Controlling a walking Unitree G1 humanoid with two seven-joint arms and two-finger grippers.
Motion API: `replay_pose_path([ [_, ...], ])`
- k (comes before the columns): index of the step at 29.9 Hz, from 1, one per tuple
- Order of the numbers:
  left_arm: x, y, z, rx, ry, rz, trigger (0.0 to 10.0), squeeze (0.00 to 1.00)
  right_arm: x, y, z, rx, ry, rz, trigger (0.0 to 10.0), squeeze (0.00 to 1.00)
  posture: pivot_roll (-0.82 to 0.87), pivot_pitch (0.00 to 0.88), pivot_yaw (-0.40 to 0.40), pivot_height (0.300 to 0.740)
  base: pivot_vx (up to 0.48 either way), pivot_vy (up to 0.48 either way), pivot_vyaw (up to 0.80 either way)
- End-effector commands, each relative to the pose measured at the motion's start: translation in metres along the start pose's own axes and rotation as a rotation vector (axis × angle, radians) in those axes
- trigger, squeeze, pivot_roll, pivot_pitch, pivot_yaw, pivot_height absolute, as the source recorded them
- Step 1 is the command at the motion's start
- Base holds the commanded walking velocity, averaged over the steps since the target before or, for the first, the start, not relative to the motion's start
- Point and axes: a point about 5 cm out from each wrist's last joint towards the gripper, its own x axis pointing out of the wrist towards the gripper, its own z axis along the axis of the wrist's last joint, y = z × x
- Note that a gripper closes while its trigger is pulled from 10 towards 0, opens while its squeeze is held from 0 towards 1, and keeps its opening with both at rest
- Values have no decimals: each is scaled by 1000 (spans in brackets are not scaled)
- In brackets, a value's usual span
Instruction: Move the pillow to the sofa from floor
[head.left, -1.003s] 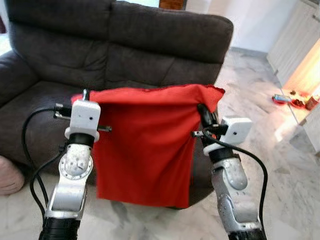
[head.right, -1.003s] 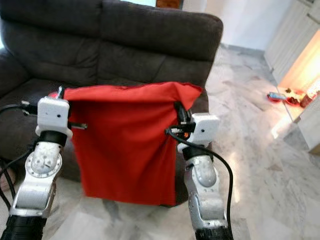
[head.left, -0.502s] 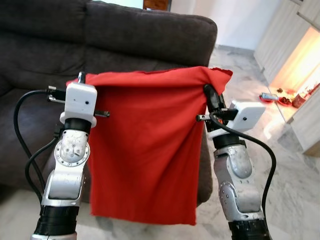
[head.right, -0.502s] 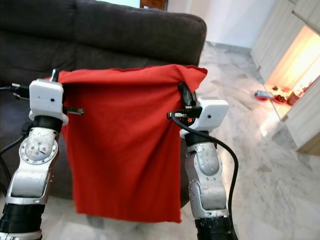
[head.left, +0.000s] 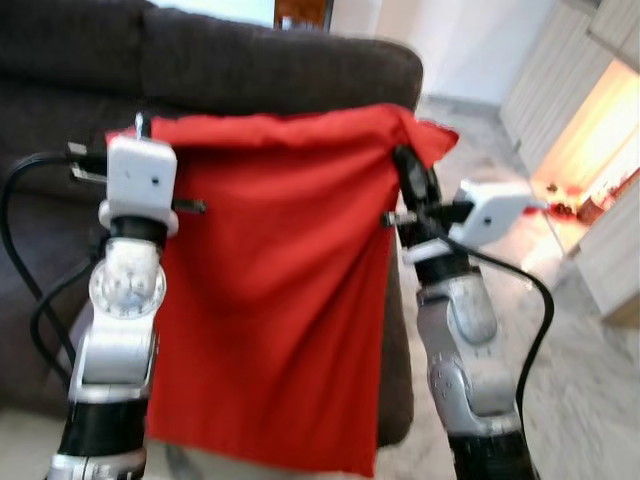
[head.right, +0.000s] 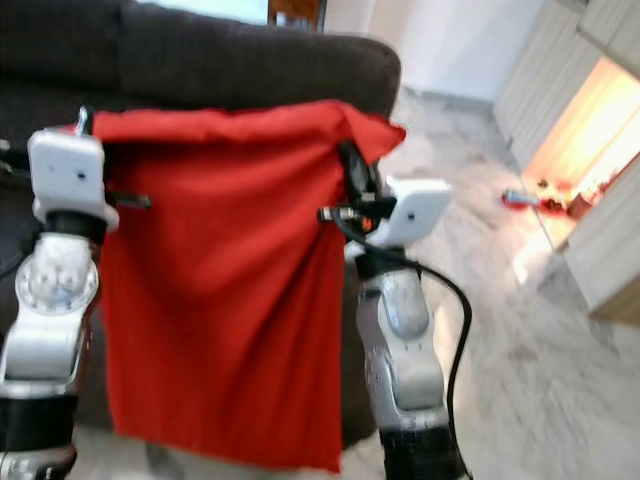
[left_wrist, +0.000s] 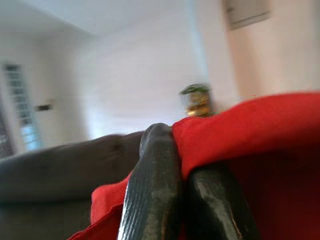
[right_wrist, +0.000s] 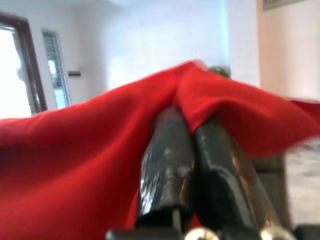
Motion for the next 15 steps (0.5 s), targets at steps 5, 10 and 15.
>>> replay_pose_path([
  [5, 3, 3, 13, 0, -67, -8, 10000, 0, 3, 9, 9, 5, -49, 43, 10000, 0, 135, 0, -124, 740, 355, 0, 0],
  [10, 1, 1, 12, -8, -62, -20, 10000, 0, 0, 7, 2, 4, -8, 53, 10000, 0, 131, 0, -125, 740, 302, 0, 0],
  [15, -3, -9, 7, 0, -52, -82, 10000, 0, -4, 13, -10, 0, 47, 111, 10000, 0, 134, 0, -128, 740, 58, 0, 0],
])
